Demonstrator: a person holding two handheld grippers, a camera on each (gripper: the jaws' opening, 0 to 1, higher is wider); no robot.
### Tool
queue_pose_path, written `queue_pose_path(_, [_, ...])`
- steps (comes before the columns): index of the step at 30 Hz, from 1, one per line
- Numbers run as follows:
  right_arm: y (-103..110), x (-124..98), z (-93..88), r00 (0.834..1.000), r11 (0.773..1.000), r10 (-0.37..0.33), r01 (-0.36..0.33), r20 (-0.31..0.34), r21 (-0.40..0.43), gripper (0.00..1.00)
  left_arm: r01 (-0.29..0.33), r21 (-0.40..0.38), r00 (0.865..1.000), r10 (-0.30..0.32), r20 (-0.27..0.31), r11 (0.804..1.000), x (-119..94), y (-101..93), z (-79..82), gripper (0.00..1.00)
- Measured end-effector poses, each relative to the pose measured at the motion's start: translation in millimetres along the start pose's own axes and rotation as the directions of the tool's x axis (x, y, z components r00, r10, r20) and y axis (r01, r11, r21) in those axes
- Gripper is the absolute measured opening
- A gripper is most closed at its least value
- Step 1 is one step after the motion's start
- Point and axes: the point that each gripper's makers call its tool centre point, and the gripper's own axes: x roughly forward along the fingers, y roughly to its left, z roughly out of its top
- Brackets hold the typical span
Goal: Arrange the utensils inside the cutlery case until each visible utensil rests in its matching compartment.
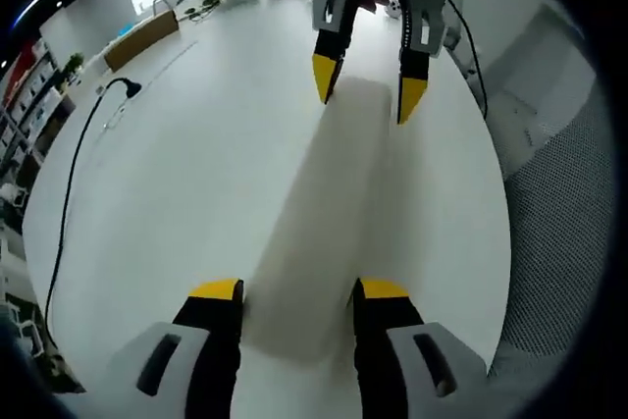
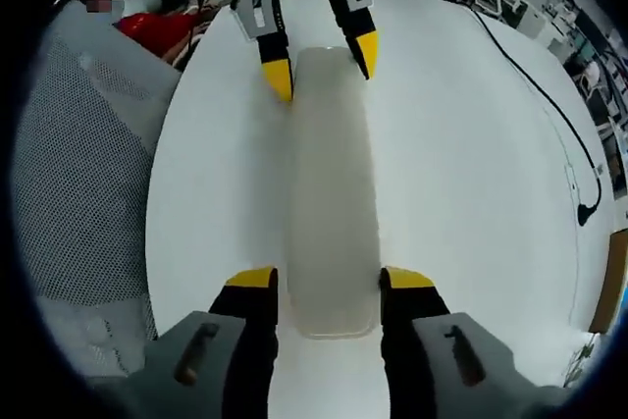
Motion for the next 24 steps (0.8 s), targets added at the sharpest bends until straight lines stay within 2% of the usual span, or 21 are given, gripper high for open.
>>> queue_pose_path(7, [2, 2, -2.0, 0.999, 0.999, -0.046, 0.045, -0.017, -0.03, 0.36, -0.002, 0.033, 1.0, 0.002, -0.02, 0.999, -2, -10.2, -4.0, 0.43])
queue_pose_path(10, [4, 2, -2.8, 0.998, 0.998, -0.056, 0.056, -0.006, -0.027, 0.36, -0.012, 0.029, 1.0, 0.013, -0.006, 0.999, -4, -15.0, -5.7, 0.43])
queue_pose_path(14, [11, 1, -3.5, 0.999, 0.998, -0.051, 0.051, 0.001, -0.027, 0.36, -0.023, 0.035, 1.0, 0.023, 0.014, 0.999, -6, -22.4, -5.4, 0.43])
queue_pose_path(24, [32, 2, -3.8, 0.999, 0.999, -0.044, 0.043, -0.029, -0.028, 0.36, -0.027, 0.044, 1.0, 0.027, 0.007, 0.999, -9, -42.1, -9.5, 0.43])
